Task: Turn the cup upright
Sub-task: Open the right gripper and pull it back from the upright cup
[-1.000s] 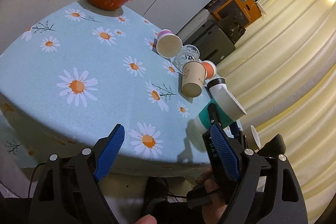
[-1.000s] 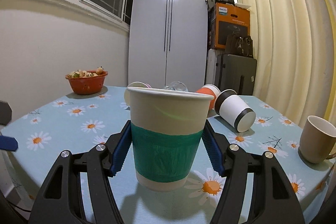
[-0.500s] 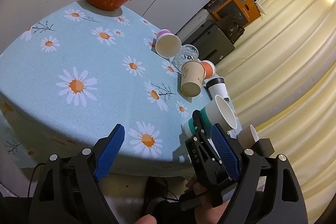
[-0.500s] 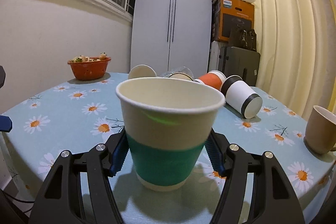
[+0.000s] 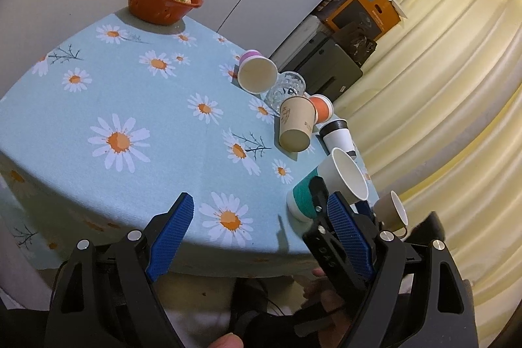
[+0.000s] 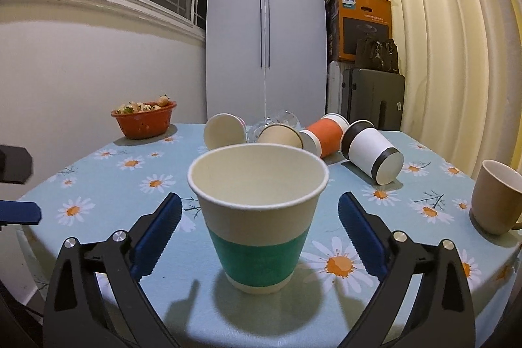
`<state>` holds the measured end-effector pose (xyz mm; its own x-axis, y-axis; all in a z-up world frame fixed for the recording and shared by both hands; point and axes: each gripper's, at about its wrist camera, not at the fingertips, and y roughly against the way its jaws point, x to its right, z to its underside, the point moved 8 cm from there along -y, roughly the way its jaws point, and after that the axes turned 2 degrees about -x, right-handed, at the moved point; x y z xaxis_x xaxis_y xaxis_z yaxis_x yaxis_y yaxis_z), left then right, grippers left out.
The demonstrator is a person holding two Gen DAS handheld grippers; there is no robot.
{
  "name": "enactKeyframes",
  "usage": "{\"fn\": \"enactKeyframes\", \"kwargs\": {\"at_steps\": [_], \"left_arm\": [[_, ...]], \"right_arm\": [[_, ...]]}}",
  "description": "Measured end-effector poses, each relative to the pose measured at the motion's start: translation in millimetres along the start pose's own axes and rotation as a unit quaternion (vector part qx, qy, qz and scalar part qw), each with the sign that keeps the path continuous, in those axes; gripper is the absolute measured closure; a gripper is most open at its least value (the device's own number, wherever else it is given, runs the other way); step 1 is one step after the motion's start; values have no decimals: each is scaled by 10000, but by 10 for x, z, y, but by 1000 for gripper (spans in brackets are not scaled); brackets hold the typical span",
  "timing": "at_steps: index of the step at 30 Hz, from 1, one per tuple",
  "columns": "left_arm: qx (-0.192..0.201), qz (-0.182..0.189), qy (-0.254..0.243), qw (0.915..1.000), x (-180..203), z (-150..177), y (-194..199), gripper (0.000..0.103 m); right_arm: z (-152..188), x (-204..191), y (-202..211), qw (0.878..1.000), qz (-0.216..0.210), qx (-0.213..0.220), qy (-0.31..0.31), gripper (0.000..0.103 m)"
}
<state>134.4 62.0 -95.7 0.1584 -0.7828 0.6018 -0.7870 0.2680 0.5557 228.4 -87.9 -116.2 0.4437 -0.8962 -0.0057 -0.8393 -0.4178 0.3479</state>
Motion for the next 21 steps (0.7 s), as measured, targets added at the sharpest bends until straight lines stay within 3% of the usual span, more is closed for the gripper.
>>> {"fn": "enactKeyframes", "kwargs": {"at_steps": [8, 18, 19, 21], "left_arm": [[246, -24, -194, 9995, 53, -25, 134, 21], [523, -77, -916, 9944, 328, 67, 380, 20], [568, -114, -1009, 9932, 353, 76, 401, 19], [672, -196, -1195, 9904, 410, 116, 464, 6]], "right_arm": [[-225, 75, 388, 9999, -120, -32, -26, 5], [-469, 372, 977, 9977, -491, -339, -330, 5], [-495, 393, 1044, 9976, -520, -346, -303, 5], [-532, 429, 1156, 9973, -577, -386, -222, 5]]}}
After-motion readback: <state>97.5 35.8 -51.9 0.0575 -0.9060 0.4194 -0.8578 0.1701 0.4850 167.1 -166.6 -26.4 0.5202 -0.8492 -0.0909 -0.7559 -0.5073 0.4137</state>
